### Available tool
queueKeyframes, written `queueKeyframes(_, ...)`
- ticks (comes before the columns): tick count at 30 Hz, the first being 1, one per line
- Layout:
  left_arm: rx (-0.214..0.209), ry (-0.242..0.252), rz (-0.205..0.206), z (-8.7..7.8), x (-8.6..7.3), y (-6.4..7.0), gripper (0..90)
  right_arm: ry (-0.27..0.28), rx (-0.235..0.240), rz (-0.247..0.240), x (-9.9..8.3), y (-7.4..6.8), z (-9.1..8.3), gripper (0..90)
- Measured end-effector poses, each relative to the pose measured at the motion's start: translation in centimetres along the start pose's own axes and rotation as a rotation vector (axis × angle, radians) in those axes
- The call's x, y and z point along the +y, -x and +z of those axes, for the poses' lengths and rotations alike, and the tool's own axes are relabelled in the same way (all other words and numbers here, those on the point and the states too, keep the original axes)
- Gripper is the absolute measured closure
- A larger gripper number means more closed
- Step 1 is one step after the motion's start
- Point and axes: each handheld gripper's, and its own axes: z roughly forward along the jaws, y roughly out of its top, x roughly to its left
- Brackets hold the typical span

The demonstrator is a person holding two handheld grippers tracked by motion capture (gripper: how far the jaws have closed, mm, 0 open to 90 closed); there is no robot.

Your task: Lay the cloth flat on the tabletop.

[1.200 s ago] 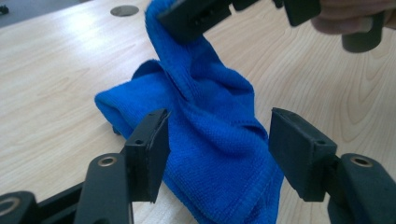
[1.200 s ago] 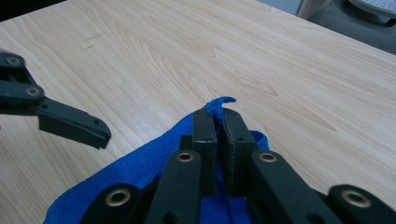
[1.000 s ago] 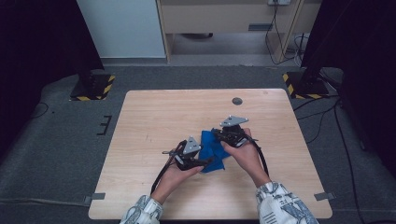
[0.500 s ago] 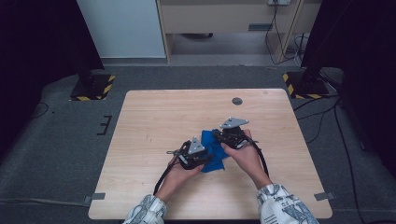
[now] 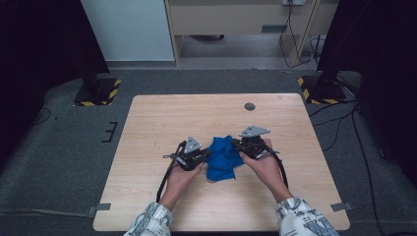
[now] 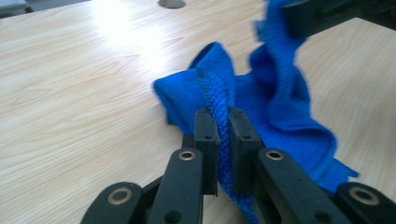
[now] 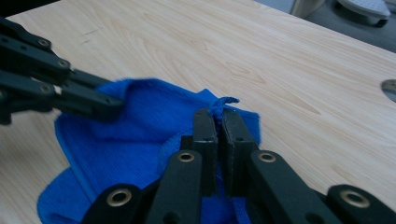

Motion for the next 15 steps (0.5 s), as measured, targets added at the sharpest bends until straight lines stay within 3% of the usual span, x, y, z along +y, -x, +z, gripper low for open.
queueKeyframes(3,0.031,0.003,-0.025,-0.4,-0.2,-1.0,83.6,0.002,-0.028,0.016,-0.6,0.8,-0.6,86.7)
queueKeyframes(8,0.066,0.008,-0.040,-0.8,-0.3,-1.8,83.6,-0.001,-0.051,0.036,-1.2,1.8,-1.2,87.1)
queueKeyframes(15,0.116,0.022,-0.095,-1.6,-0.6,-3.2,83.8,-0.010,-0.085,0.062,-2.3,3.0,-2.1,87.5)
